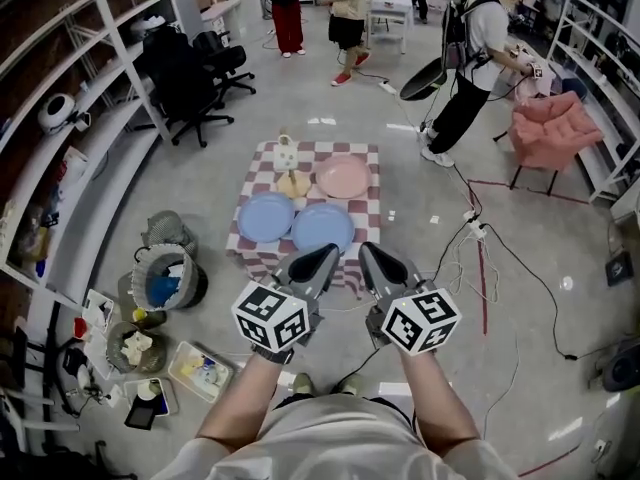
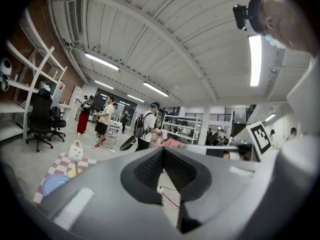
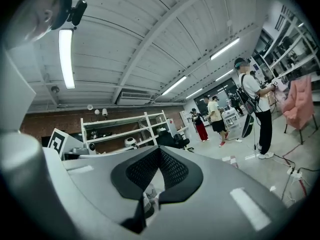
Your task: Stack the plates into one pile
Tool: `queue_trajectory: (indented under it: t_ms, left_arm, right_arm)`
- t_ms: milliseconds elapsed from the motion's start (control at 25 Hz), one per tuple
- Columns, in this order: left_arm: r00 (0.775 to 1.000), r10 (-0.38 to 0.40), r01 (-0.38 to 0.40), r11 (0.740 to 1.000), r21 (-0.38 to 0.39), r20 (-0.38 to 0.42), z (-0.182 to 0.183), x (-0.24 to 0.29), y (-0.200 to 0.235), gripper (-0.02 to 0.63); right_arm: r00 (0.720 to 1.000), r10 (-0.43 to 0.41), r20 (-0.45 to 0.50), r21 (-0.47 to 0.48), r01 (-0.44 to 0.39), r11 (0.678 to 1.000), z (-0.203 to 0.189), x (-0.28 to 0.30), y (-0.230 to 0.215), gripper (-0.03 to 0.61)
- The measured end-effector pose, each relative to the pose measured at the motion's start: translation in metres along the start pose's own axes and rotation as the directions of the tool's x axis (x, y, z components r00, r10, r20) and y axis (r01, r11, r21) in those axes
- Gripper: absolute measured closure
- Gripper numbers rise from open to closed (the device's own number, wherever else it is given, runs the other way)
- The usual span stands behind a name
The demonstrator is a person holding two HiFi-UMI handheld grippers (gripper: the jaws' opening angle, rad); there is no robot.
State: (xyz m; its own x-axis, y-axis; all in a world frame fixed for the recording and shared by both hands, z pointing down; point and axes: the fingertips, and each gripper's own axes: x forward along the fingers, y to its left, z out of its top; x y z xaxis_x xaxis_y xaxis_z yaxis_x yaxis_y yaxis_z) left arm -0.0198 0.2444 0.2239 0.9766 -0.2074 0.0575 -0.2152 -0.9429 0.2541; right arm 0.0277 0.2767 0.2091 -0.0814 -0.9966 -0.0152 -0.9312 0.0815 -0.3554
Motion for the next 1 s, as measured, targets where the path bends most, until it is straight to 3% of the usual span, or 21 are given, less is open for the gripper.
queue_trajectory:
  t_ms: [520,1000]
  left_arm:
    - [0.997,0.07,-0.071,0.997,-0.011,-0.03,-0.022,0.002,0.01,0.607]
    - [0.997,0.078,-0.078,0.997,-0.027,-0.018,-0.022,0.027,0.09,0.607]
  right_arm:
    - [1.0,0.027,-0.005,0.118,-0.027,0.993,-0.021,-0.001,-0.024,0.569]
    - [0.999,-0.017,-0.05,0.134,0.023,0.991,-0.033,0.073,-0.052,0.569]
